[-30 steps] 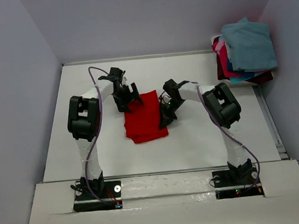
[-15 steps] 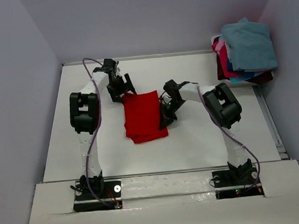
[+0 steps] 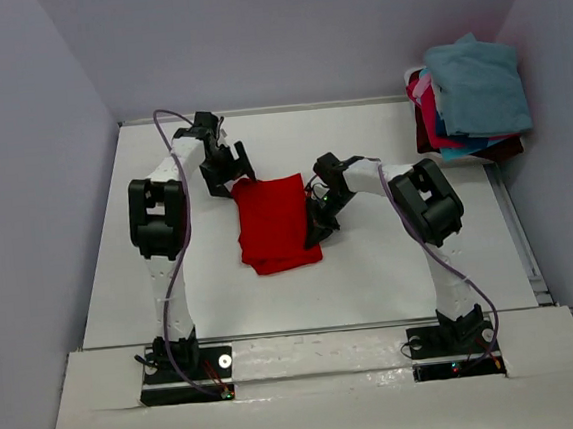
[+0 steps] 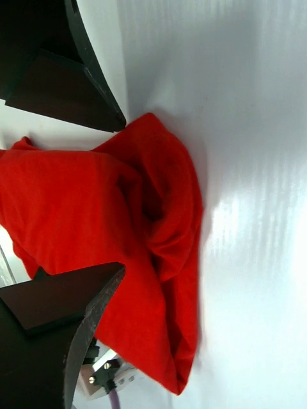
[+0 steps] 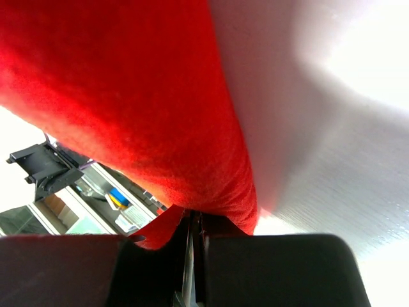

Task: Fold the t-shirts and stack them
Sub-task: Fold the tshirt

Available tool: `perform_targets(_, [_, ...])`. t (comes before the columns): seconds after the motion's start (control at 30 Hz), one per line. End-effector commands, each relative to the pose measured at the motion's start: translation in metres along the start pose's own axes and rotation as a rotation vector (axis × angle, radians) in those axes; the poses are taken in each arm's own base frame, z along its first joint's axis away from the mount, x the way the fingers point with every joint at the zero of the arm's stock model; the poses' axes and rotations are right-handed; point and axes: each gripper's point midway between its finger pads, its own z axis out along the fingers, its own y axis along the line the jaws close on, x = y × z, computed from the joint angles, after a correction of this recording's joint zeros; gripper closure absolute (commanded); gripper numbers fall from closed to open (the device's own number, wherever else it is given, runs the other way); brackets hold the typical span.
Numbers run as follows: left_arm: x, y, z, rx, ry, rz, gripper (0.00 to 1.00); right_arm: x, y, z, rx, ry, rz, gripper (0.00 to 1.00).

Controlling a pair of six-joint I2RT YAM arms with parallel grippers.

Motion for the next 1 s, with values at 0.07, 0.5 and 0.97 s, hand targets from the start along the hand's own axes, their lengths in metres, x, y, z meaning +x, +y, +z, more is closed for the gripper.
perform_targets(0.07, [0.020,-0.024,-0.079,0.055,-0.098,0.063,0.05,0.005,-0.014,0.005,0.046,0.007,0.010,0.93])
perform_targets(0.5, [0.106,0.007,-0.088,0.044,-0.044,-0.006,0.01,0.001,0.001,-0.010,0.037,-0.050,-0.032,0.80])
perform_targets(0.97, [0.112,0.018,-0.072,0.125,-0.017,-0.073,0.01,-0.007,0.030,-0.051,0.054,-0.202,-0.095,0.27])
